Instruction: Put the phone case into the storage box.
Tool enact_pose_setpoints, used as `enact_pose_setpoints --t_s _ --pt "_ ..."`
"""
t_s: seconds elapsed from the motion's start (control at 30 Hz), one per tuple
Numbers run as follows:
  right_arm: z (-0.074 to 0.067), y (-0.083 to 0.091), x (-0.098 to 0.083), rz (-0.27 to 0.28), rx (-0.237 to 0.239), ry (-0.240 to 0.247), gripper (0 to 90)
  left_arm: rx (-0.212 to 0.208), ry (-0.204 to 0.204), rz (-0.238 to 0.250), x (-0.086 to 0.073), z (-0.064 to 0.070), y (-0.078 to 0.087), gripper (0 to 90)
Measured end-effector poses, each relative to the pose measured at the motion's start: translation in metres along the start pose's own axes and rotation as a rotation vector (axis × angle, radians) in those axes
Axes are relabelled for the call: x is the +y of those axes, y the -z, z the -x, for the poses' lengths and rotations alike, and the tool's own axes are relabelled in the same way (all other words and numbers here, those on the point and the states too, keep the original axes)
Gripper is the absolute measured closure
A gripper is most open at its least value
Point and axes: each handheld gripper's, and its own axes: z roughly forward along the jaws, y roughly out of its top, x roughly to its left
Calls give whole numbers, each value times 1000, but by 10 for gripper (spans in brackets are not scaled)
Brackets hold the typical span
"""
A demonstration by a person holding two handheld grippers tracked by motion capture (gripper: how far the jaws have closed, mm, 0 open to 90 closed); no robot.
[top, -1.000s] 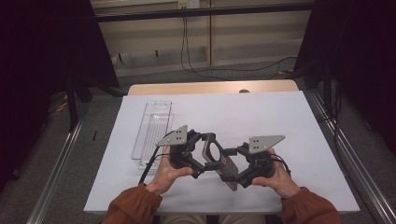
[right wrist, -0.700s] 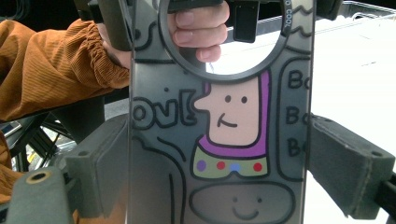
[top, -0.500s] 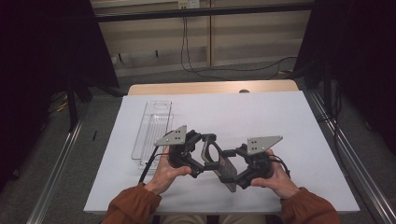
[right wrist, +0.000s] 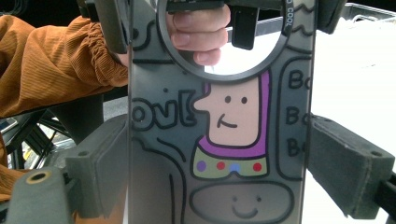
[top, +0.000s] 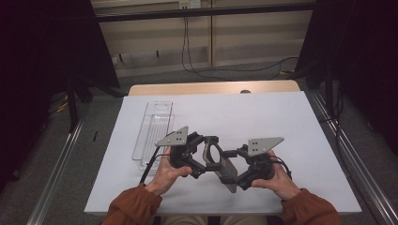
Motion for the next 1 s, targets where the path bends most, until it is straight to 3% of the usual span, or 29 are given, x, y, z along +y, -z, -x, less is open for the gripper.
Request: enact_pose_setpoints --t_s 0.53,0.8,0.83,1.0 --pt "0 0 2 6 -12 6 119 21 4 3 4 2 0 112" --pt "1 2 3 9 -25 -12 110 40 13 -3 6 4 -1 116" --pt "1 2 2 7 -26 -15 105 44 -5 -12 6 4 -1 117" --pt "1 -1 0 -24 -34 -46 55 55 0 -11 7 7 -2 122"
